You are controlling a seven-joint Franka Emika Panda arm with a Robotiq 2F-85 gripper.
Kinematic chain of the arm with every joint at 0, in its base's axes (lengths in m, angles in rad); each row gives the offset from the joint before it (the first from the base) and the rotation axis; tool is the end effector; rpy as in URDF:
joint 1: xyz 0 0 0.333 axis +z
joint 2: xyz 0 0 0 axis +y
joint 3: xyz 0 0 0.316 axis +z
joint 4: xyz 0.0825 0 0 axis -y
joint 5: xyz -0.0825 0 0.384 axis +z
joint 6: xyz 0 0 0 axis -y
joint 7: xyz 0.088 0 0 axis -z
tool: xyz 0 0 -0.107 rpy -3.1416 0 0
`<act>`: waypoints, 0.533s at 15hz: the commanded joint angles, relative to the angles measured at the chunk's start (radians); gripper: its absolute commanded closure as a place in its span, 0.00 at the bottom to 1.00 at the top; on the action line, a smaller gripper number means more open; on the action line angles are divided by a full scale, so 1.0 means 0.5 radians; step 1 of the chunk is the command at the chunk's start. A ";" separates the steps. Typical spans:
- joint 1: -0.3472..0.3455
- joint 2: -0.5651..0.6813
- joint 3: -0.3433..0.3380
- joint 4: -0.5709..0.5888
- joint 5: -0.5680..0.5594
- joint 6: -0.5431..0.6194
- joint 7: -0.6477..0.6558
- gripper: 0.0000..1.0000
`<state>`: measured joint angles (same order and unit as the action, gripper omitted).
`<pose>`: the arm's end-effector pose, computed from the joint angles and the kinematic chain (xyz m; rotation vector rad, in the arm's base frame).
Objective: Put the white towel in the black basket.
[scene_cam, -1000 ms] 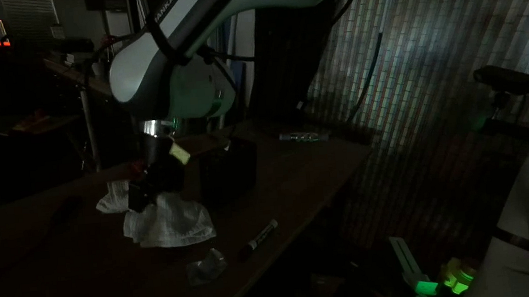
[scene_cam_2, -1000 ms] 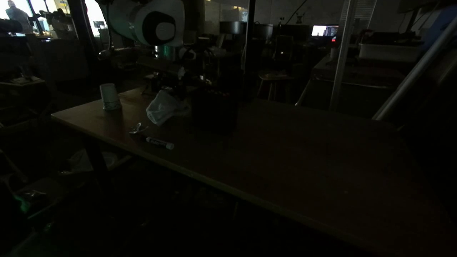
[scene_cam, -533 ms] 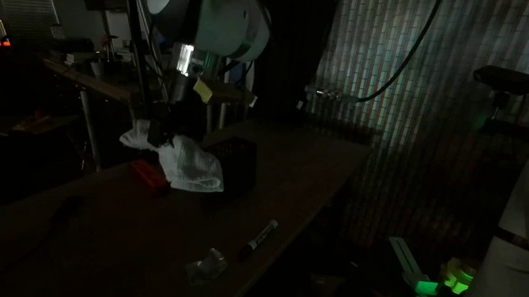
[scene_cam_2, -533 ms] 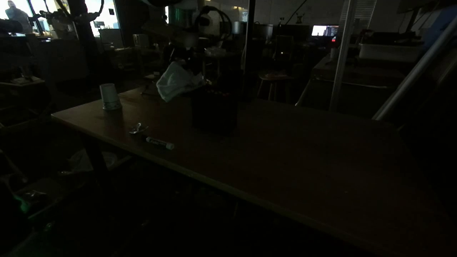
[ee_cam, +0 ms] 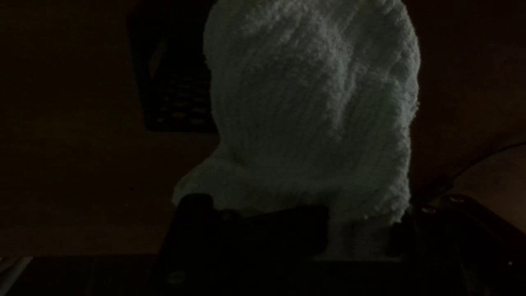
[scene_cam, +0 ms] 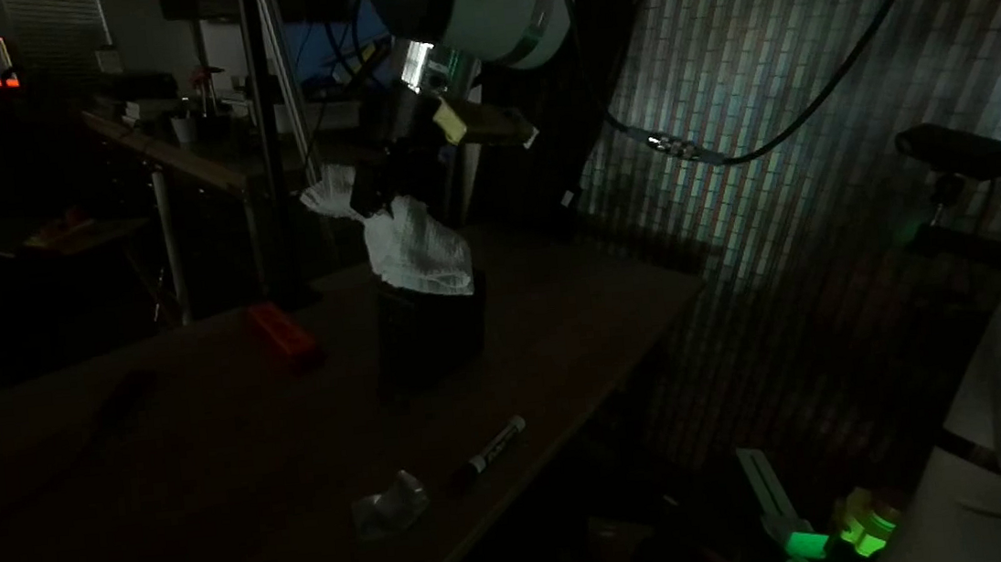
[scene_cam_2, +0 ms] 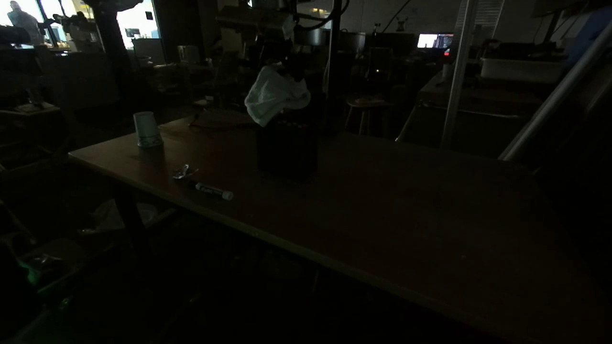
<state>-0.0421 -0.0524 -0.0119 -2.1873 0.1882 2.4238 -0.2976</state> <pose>0.5486 -0.0289 0.4399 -3.0089 -0.1801 -0.4691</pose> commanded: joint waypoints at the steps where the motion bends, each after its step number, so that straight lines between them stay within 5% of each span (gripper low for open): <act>1: 0.003 0.022 -0.025 -0.027 -0.288 0.075 -0.003 1.00; 8: 0.002 0.193 -0.038 -0.025 -0.585 0.030 0.036 1.00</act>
<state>-0.0422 0.0154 -0.0266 -2.2074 -0.0645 2.4332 -0.2952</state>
